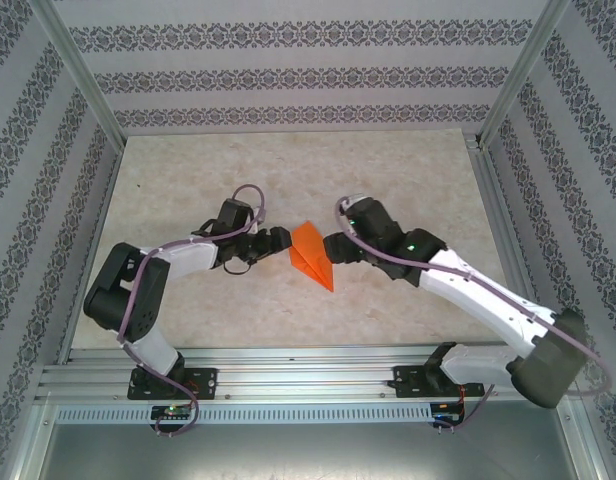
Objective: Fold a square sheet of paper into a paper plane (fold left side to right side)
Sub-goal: Turn over the paper at the center of the table, then fold the wing for the fifth time at the center of the table.
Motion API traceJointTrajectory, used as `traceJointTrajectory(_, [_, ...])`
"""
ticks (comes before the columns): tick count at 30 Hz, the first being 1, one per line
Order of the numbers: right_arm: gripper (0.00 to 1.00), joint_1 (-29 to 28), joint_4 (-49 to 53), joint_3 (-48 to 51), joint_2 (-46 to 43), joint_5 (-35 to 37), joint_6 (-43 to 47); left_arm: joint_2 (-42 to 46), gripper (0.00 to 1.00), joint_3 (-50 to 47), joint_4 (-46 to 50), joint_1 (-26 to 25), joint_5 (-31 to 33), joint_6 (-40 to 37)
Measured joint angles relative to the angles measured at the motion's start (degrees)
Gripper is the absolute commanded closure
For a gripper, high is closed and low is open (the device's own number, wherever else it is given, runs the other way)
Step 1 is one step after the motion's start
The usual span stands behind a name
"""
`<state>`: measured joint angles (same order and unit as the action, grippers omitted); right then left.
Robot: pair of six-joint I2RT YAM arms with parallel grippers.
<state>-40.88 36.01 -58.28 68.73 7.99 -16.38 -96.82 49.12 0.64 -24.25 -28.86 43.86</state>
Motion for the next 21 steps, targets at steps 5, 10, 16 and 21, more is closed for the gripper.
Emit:
traceJointTrajectory(5, [0.23,10.32,-9.27,8.44,-2.97,-12.94,-0.28,-6.01,0.39,5.77,-2.71,-2.25,-0.85,1.62])
traceJointTrajectory(10, [0.26,19.43,-18.69,13.62,-2.05,-28.74,-0.61,-10.29,0.69,9.31,-4.48,-2.51,-2.54,1.84])
traceJointTrajectory(16, [0.31,27.15,-27.61,16.41,4.66,-44.46,-1.14,-11.34,0.93,11.39,-4.46,-2.51,-6.88,-3.45])
traceJointTrajectory(21, [0.31,27.12,-30.88,16.35,11.26,-50.23,0.70,-9.88,1.00,11.23,-4.02,-2.38,-11.08,-9.33])
